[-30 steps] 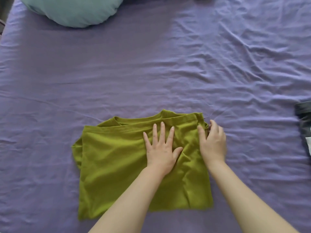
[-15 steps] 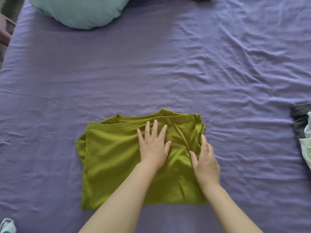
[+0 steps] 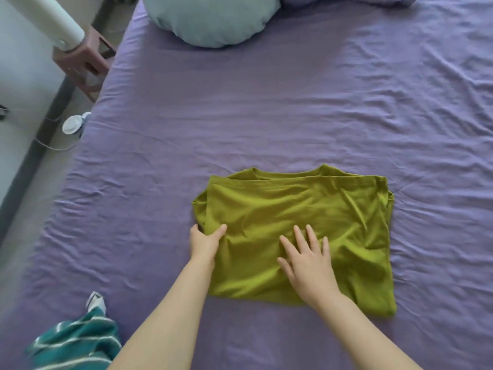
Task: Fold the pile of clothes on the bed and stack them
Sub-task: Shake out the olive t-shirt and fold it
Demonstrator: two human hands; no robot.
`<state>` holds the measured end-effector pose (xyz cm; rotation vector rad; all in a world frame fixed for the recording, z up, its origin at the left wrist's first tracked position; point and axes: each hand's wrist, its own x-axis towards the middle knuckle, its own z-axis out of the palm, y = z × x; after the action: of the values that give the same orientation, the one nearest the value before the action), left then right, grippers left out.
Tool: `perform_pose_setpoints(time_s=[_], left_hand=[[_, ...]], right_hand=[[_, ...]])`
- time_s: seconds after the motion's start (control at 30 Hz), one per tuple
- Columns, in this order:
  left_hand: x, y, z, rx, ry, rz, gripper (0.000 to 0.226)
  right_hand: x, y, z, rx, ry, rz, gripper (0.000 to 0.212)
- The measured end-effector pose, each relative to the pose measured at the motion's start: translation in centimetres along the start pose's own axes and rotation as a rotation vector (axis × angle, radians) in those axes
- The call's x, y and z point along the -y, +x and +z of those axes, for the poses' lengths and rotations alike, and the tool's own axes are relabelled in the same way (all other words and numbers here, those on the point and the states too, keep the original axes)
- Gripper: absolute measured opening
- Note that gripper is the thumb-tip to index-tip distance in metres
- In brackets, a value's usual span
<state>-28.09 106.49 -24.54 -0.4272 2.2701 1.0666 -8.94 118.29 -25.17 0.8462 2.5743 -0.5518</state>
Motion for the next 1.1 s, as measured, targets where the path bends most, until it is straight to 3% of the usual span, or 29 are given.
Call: perform_pose_setpoints(time_s=[0.13, 0.2, 0.3, 0.37, 0.5, 0.63, 0.8, 0.87, 0.97, 1.1], left_hand=[[-1.0, -1.2, 0.0, 0.079, -0.018, 0.228, 0.068], [-1.4, -2.6, 0.4, 0.143, 0.03, 0.362, 0.065], [-2.4, -5.2, 1.4, 0.326, 0.055, 0.485, 0.063], [-3.3, -7.2, 2.4, 0.522, 0.048, 0.523, 0.064], [-4.4, -10.1, 4.0, 0.897, 0.046, 0.354, 0.059], [-4.4, -12.3, 6.0, 0.97, 0.054, 0.288, 0.066], [-2.7, -15.5, 9.7, 0.963, 0.29, 0.529, 0.074], [-1.2, -16.5, 11.5, 0.973, 0.446, 0.566, 0.076], [1.3, -17.4, 13.4, 0.988, 0.707, 0.617, 0.073], [3.4, -17.4, 13.5, 0.89, 0.832, 0.747, 0.055]], right_hand=[[1.9, 0.5, -1.9, -0.076, 0.255, -0.003, 0.057], [3.1, 1.1, -3.7, -0.119, 0.594, -0.027, 0.056], [4.9, 1.4, -6.5, 0.018, 1.286, 0.056, 0.053], [5.0, 1.5, -7.6, 0.055, 1.496, 0.125, 0.054], [2.0, 1.3, -8.2, -0.242, 1.171, 0.243, 0.062], [-1.9, 0.8, -8.2, -0.418, 0.94, 0.254, 0.049], [-7.5, -0.6, -8.7, -0.584, 0.898, 0.204, 0.045], [-9.9, -1.0, -8.2, -0.585, 0.885, 0.245, 0.047], [-12.3, -1.5, -6.6, -0.459, 0.878, 0.342, 0.055], [-13.0, -2.9, -4.2, -0.372, 0.719, 0.391, 0.074]])
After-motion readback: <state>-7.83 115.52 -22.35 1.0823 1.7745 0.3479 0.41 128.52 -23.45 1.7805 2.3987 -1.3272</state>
